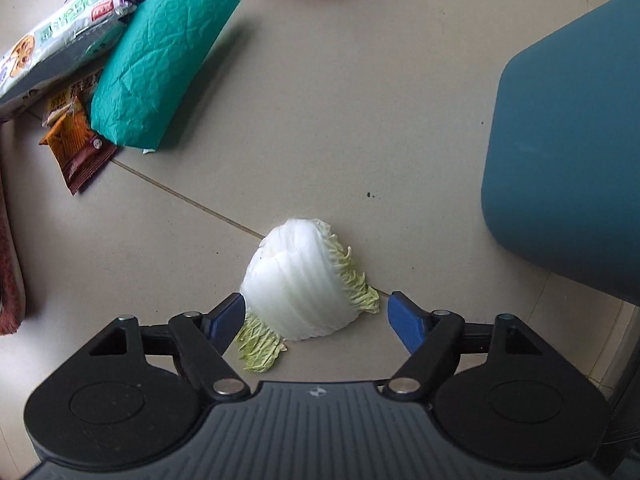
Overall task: Collect trash
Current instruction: 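Grasp the white cabbage with the left tool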
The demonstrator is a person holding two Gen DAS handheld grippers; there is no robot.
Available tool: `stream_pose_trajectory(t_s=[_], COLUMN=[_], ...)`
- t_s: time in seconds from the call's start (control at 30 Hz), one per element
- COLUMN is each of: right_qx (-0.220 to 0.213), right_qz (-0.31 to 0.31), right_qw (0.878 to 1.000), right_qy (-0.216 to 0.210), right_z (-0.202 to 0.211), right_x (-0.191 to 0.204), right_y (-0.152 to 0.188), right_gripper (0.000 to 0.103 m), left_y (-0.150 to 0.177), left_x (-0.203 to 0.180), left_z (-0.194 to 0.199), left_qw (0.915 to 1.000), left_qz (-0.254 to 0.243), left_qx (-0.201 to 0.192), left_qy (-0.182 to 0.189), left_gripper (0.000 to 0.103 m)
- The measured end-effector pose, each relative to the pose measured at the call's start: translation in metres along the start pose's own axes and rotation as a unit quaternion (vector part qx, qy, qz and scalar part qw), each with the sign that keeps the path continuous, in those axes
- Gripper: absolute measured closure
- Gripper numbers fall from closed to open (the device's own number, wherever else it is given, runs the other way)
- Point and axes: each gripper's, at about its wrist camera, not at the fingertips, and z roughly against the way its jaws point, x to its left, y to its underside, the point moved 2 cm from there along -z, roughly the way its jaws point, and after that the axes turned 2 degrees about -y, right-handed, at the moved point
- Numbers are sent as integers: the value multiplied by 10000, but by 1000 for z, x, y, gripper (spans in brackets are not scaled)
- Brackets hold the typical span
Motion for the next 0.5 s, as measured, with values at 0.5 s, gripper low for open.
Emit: stream_pose_trajectory(t_s=[0.5], right_qx=[-2], right_qz=[17], right_qw=[9999], right_qy=[-137], right_z=[2], right_x=[-2], right_y=[0], right_gripper=[94], left_y=[27], left_x=[-28], left_z=[-39], left_qw=[9834], left_qz=[-1553], left_qx=[-335], left_qy=[-871], left_gripper=[18])
